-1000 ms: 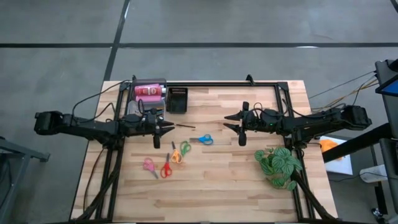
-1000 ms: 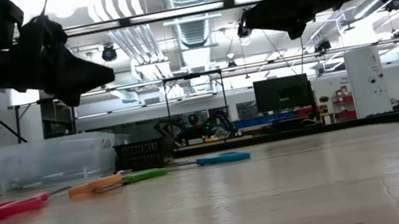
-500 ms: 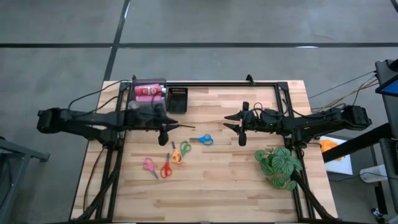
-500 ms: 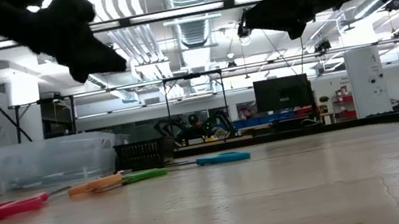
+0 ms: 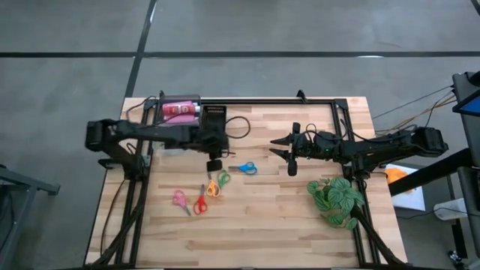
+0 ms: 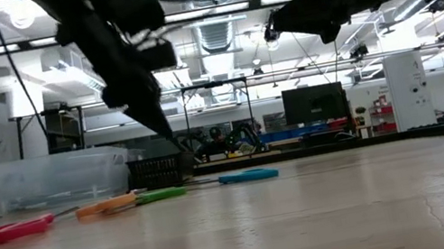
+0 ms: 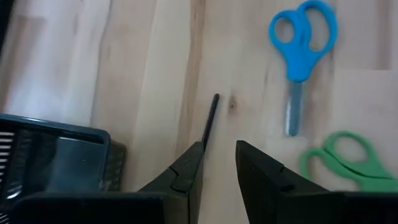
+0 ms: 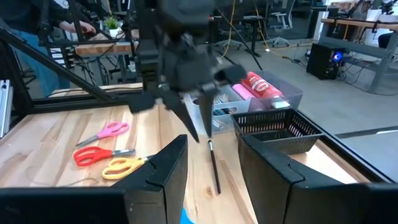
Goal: Pick & Place Paint Supplies
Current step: Put the black paint brush into the transparent bin
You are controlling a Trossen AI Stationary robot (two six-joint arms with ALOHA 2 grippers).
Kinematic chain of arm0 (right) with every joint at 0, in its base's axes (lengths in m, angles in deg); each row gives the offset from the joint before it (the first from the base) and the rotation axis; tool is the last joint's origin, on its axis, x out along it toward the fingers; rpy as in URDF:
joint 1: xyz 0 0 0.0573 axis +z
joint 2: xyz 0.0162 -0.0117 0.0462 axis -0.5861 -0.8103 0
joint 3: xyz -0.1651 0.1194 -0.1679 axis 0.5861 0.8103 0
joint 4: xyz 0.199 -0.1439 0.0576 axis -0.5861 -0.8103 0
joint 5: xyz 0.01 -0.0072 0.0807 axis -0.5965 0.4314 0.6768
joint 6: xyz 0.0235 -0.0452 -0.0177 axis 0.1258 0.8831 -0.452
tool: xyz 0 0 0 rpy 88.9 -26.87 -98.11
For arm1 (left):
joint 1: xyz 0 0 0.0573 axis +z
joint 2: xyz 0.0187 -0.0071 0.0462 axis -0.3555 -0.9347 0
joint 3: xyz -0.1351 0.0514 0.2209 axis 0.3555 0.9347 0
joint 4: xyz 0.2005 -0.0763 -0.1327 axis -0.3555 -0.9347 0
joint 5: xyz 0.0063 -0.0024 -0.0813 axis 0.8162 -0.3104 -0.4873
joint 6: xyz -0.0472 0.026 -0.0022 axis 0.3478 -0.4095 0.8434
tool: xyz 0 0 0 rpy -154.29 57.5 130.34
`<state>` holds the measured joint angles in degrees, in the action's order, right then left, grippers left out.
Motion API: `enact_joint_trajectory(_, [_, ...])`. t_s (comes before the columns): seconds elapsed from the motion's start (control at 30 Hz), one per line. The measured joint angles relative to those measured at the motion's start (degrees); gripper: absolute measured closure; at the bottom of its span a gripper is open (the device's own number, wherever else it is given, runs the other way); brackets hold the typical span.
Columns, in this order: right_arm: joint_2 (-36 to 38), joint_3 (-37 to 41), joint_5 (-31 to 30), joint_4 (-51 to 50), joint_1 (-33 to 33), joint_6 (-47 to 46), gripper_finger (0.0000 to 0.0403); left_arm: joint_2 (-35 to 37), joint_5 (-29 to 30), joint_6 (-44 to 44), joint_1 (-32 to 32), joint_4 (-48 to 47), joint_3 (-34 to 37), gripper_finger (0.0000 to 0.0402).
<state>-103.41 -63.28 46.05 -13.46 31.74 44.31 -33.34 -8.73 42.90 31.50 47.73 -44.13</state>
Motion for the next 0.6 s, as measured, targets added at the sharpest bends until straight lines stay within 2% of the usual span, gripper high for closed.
enact_joint_trajectory(0.23, [0.0, 0.0, 0.02, 0.01, 0.02, -0.04, 0.0261, -8.48, -4.4, -1.29, 3.06, 0.76, -2.43, 0.0306])
enact_joint_trajectory(0.6, [0.0, 0.0, 0.0, -0.01, 0.02, -0.06, 0.0261, -12.56, -4.39, -1.95, 4.97, 1.3, -2.16, 0.0306])
